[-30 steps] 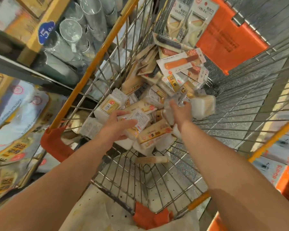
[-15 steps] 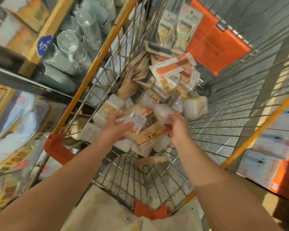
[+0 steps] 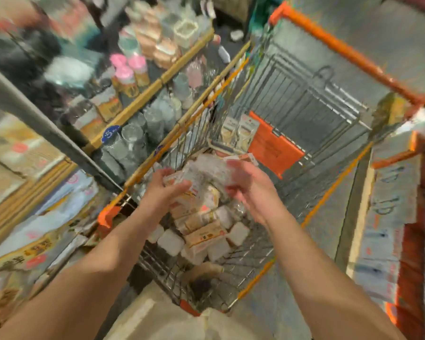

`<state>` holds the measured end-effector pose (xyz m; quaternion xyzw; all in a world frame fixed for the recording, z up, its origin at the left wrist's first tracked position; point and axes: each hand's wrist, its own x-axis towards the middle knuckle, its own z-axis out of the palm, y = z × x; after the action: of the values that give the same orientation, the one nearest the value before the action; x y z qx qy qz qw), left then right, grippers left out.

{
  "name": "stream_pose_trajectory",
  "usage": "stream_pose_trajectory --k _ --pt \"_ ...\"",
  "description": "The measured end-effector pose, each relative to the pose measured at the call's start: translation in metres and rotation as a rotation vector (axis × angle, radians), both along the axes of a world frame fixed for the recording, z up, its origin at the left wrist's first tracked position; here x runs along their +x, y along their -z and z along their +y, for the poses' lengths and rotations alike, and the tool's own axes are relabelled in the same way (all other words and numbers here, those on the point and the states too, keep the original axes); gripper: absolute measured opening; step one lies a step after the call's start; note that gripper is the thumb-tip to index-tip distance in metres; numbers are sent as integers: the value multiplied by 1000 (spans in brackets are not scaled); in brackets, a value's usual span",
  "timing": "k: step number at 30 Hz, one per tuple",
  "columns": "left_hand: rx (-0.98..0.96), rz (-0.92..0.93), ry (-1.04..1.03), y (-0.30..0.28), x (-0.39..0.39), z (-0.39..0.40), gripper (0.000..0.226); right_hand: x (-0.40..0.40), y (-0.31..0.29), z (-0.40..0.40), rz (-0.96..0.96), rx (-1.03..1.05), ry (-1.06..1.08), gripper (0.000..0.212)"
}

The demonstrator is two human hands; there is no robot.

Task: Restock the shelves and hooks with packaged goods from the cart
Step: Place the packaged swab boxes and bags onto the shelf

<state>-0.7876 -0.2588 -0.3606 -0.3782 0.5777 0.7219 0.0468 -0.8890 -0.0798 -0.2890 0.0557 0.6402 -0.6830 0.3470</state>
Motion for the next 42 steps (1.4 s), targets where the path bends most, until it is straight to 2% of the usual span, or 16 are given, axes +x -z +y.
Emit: stream_pose_trajectory --k 3,6,9,11,15,19,20,23,25,27,30,34,37,42 --pt "-48 83 -104 -34 20 6 69 16 -28 -5 80 -88 -118 32" --pt "-87 144 -186 -63 49 15 58 38 -52 -1 229 -112 -231 41" --pt "-107 178 -259 -86 80 26 53 59 -75 -2 420 -55 -324 26" --pt "-96 199 -321 -98 101 31 58 72 -89 -8 540 20 -385 11" --pt "-112 231 -427 -121 144 26 65 85 -120 -31 676 78 -352 19" --pt "-121 270 -556 -148 180 6 41 105 -156 -55 787 74 -381 26" --pt "-133 286 -562 -155 188 0 43 109 -161 -63 785 53 -400 24" --pt "-201 314 -558 -177 214 -19 69 124 -171 -93 729 -25 -501 25" --pt "-240 322 -583 -189 232 -37 73 137 -177 -116 657 -57 -547 29" --pt "-274 323 -595 -196 252 -57 75 153 -181 -139 579 -96 -574 26" --pt "-345 296 -579 -201 285 -91 90 175 -178 -176 486 -164 -627 20" --pt "-399 234 -626 -200 326 -133 70 210 -166 -223 462 -165 -749 4" --pt "-395 179 -607 -194 350 -165 69 230 -155 -252 386 -187 -771 9" --pt "-284 231 -725 -193 361 -199 78 230 -139 -286 268 -168 -653 8"
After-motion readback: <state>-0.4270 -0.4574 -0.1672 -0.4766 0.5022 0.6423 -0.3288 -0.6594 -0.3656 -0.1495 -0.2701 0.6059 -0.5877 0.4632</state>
